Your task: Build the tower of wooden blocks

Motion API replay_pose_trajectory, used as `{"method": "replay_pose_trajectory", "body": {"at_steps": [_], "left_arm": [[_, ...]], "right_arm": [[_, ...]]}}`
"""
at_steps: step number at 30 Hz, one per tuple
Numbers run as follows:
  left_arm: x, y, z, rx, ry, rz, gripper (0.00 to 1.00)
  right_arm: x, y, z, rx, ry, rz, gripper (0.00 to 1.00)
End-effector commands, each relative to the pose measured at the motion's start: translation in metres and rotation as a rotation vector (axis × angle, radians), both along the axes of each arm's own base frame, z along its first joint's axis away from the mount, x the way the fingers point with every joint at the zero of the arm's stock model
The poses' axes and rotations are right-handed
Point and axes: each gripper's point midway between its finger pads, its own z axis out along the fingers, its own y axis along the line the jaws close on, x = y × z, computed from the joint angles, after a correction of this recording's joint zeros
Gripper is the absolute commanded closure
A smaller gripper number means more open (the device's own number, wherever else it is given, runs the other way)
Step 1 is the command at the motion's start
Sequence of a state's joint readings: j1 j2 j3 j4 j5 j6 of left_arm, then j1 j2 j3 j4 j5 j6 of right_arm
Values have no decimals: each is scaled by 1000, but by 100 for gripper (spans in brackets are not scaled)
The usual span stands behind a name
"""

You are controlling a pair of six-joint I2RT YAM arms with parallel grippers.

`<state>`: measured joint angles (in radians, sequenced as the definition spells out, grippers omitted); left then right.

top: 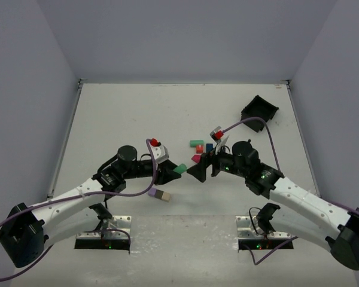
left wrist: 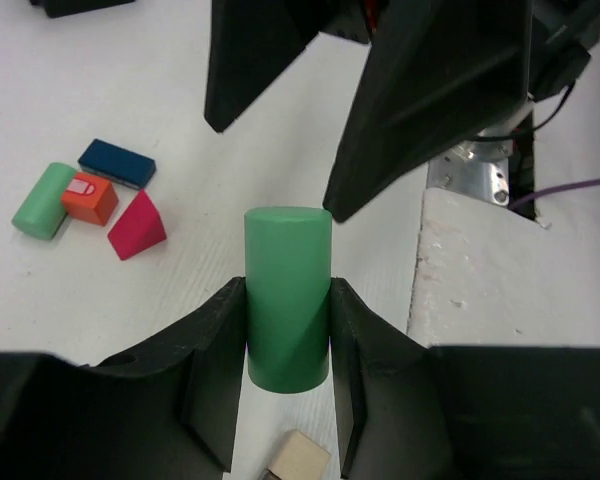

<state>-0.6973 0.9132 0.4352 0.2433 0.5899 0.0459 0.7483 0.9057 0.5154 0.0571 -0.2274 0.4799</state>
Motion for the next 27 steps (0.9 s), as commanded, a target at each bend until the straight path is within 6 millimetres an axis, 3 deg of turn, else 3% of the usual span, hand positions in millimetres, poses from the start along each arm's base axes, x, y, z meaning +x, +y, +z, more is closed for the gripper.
{"method": "replay_pose_trajectory", "body": {"at_steps": [1,5,11,17,27], "left_arm": [[-14,-9,27,-74,-145,-138,94],[-11,-14,22,-60,-111,-147,93],[-7,-14,18,-74,-84,-114,91],[-5,-12,21,-84,-83,-85,91],[-2,-11,18,-80,-73,-67,91]], "right_arm": [[-13,1,39,71,-3,36,1],[-23,11,45,107,47,99,3],[-41,30,43,118,146,265,17],[-41,39,45,144,157,296,38],[-34,43,47,176,137,277,38]]}}
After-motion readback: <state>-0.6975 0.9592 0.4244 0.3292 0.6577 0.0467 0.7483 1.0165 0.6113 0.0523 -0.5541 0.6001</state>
